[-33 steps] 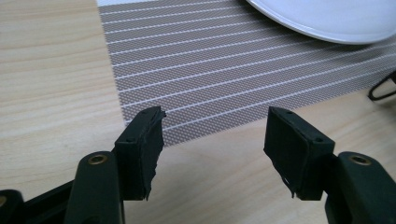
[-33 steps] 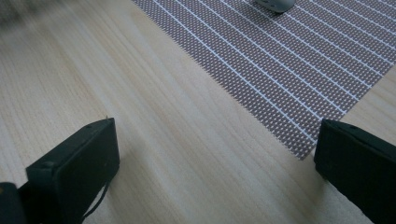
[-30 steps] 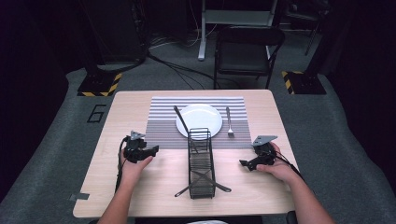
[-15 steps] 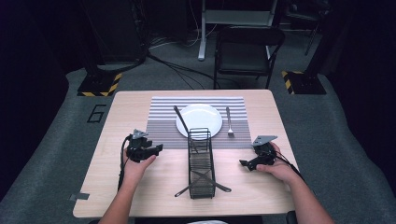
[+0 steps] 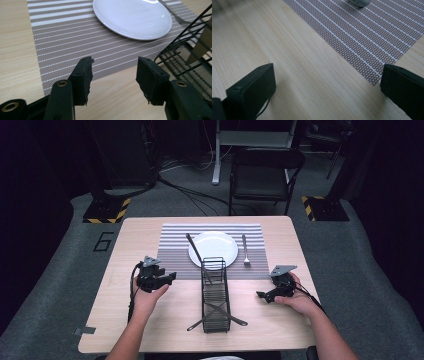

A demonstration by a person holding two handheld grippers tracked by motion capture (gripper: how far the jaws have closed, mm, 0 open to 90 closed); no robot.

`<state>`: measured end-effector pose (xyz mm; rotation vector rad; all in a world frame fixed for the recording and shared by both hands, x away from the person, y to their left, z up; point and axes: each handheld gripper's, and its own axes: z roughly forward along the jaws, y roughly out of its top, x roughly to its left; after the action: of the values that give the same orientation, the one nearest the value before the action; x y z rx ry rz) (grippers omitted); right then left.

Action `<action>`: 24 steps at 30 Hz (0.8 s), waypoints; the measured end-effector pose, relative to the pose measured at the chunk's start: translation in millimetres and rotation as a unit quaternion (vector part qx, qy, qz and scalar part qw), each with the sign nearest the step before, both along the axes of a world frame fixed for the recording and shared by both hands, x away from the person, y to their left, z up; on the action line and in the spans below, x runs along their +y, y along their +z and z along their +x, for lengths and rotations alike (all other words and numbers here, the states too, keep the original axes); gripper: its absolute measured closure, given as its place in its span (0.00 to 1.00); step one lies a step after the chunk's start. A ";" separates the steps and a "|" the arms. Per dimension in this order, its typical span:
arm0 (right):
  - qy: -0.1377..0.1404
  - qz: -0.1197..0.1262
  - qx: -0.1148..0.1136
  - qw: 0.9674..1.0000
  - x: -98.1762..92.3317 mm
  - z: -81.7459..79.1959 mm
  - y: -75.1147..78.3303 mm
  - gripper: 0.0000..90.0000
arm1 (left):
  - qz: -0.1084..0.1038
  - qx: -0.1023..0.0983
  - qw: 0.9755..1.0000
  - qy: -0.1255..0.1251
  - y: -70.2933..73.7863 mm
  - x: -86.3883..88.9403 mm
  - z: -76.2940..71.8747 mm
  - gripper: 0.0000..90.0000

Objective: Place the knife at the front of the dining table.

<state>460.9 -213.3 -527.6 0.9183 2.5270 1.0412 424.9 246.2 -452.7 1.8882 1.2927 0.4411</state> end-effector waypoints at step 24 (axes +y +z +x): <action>0.002 0.000 -0.003 1.000 -0.2 0.3 -0.2 0.00 | -0.038 -0.030 0.997 -0.054 44.3 -41.6 1.0 0.55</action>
<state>461.2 -213.5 -527.8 0.9084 2.5251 1.0426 425.9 204.6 -408.4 1.8571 1.1457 0.3847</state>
